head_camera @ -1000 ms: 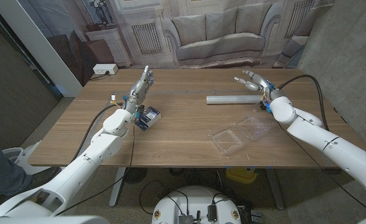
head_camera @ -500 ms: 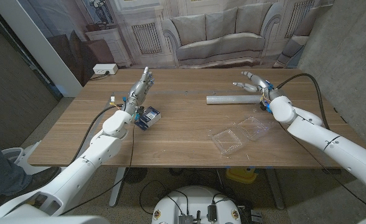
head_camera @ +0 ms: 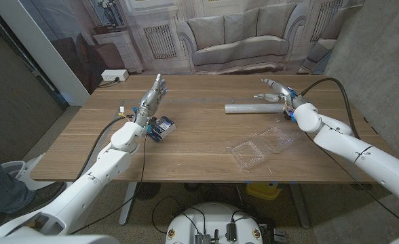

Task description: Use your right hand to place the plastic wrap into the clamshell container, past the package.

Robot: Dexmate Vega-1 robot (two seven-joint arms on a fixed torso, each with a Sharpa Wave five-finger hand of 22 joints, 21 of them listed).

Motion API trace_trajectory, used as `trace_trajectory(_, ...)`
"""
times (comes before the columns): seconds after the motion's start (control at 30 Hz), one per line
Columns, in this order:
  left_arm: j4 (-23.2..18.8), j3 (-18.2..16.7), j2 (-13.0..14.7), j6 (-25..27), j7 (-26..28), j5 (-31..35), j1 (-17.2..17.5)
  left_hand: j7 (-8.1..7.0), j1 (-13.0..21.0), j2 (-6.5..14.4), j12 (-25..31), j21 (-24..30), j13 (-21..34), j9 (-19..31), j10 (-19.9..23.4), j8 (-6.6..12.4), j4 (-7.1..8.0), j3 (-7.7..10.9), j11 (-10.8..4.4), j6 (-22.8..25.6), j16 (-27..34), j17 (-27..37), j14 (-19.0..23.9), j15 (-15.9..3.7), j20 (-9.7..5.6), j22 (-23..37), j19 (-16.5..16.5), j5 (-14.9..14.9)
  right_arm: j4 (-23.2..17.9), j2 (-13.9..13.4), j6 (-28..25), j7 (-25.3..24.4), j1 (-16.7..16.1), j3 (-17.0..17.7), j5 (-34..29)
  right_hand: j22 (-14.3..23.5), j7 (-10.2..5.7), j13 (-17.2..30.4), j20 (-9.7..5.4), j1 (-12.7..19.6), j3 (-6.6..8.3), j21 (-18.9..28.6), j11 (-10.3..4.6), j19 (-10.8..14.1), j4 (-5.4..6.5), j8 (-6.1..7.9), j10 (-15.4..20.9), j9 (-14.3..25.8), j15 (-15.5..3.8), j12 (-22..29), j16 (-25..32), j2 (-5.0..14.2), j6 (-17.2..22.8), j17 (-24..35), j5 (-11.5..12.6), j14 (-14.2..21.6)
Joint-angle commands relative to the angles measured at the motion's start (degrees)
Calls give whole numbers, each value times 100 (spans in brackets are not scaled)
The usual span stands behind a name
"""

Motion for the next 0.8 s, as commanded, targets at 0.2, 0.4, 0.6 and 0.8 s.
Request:
trace_trajectory(0.2,-51,-35,0,-60,34,-22,96,-6,14,13,7,7,16,13,18,-6,-31,-32,-35,14,-1,13,13,-11,39,26,-36,39,-147,-59,-503,390,197,-228,-323,16,-32,25,-122,172,64,-18,-44,-47,-39,-2,-58,24,-36,-18,-27,7,-52,8,64,-47)
trace_trajectory(0.4,-39,-43,-14,-80,33,-41,115,-2,14,15,5,6,16,13,19,-6,-31,-33,-45,18,-2,14,13,-12,40,27,-37,39,-155,-51,-620,554,298,-339,-430,17,-40,25,-119,236,72,-28,-42,-63,-38,0,-71,25,-33,-18,-26,-8,-56,7,78,-61)
trace_trajectory(0.6,-31,-41,-17,-84,23,-47,120,-4,14,17,5,6,16,13,28,-9,-30,-33,-50,21,-4,14,10,-15,37,27,-39,39,-133,-28,-683,693,403,-450,-542,19,-39,25,-116,309,71,-31,-47,-64,-29,4,-97,26,-32,-21,-20,-46,-56,6,96,-64)
trace_trajectory(0.8,-24,-39,-26,-104,28,-34,118,-1,14,19,-1,6,16,14,20,-12,-30,-34,-69,19,-6,14,8,-17,41,27,-40,38,-130,-7,-777,805,491,-549,-666,21,-28,25,-115,339,66,-33,-34,-64,-19,9,-93,26,-30,-15,-20,-68,-46,6,105,-72)
